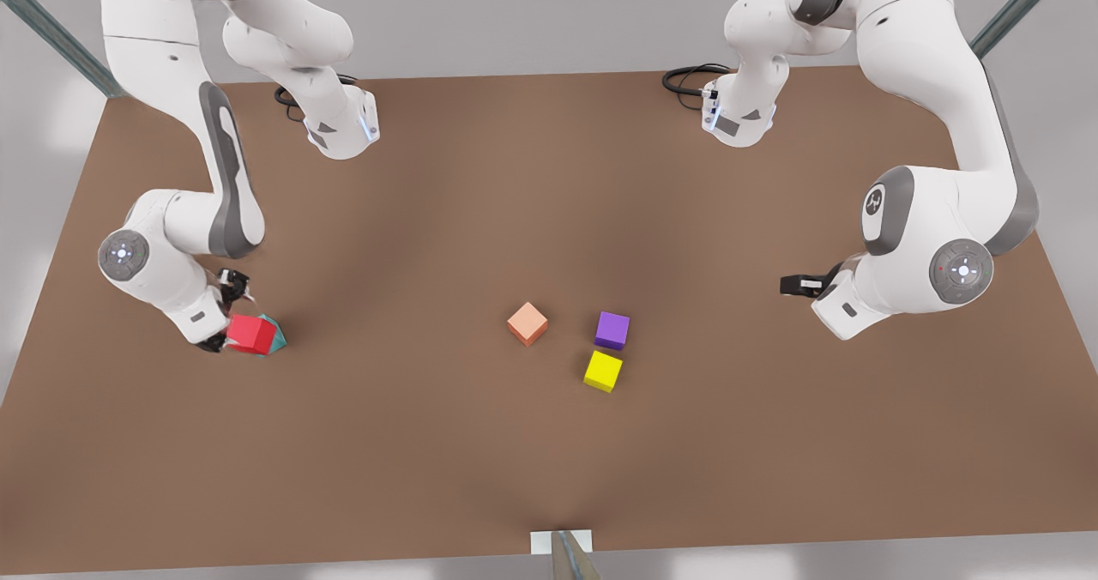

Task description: Pick up red wooden cube and pass to hand red wooden cube and place in blue wooden cube

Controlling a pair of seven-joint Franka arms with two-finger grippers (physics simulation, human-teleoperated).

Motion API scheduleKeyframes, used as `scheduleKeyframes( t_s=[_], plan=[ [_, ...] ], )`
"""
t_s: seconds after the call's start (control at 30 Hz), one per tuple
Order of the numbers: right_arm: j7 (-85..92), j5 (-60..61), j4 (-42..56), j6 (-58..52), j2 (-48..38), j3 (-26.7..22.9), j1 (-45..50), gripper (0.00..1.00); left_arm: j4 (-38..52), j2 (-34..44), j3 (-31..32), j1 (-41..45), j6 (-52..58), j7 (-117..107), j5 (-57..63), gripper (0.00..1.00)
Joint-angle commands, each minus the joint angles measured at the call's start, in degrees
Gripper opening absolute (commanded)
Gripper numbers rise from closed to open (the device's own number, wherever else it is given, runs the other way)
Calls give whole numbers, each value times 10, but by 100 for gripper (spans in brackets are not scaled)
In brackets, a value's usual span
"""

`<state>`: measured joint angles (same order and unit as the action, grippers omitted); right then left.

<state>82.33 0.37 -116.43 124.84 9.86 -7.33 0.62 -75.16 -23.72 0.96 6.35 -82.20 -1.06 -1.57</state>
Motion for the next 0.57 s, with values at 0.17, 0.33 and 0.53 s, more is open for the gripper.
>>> scheduleKeyframes(
  t_s=[0.17, 0.33, 0.53],
  plan=[
    [-963, 64, 419, -390, 195, 2, 83, 100, 0, 1, 0, 1, 0, -3, 1, 100],
    [-949, -9, 402, -480, 24, 69, 46, 100, -2, -2, 0, -3, 0, -2, 0, 100],
    [-914, -9, 278, -423, -71, 115, -5, 100, -2, -2, 0, -3, 0, -2, 0, 100]
  ],
)
